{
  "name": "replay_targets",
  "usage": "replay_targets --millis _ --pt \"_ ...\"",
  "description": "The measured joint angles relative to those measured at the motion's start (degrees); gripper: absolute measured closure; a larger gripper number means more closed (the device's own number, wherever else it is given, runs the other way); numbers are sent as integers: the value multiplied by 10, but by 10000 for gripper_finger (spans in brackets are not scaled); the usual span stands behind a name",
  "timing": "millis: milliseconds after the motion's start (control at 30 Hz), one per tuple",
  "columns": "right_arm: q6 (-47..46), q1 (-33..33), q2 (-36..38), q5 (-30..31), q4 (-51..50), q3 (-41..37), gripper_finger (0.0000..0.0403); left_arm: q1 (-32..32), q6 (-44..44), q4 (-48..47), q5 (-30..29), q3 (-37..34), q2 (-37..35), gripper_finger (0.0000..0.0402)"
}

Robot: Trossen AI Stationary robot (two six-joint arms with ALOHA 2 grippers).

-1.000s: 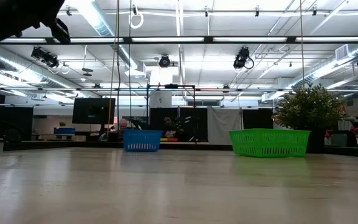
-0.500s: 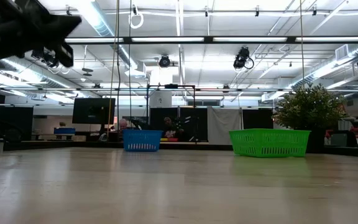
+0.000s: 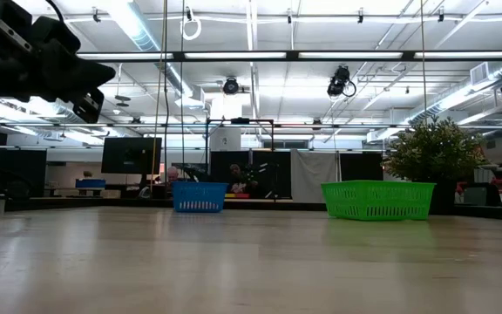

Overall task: Sort spring keychains
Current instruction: Return to Home Position

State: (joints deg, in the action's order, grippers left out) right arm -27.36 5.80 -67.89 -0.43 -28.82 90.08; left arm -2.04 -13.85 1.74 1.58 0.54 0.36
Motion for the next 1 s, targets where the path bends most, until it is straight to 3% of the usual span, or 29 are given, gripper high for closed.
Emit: replay_targets --millis 200,333,567,667,800,1000 --pt "-2 0 0 0 -17 0 239 0 7 -6 -25 0 0 399" --pt "3 0 3 0 -44 0 252 0 -45 -7 -26 0 0 399" --pt "43 -18 11 -5 -79 0 385 0 -78 6 -26 -1 0 399" --pt "54 -28 20 0 -101 -6 389 0 -78 14 -25 -1 0 399" --pt "44 -42 60 15 -80 -89 398 0 -77 17 -26 -1 0 399" --pt "-14 -60 162 14 79 -286 401 0 -76 20 -26 -1 0 399"
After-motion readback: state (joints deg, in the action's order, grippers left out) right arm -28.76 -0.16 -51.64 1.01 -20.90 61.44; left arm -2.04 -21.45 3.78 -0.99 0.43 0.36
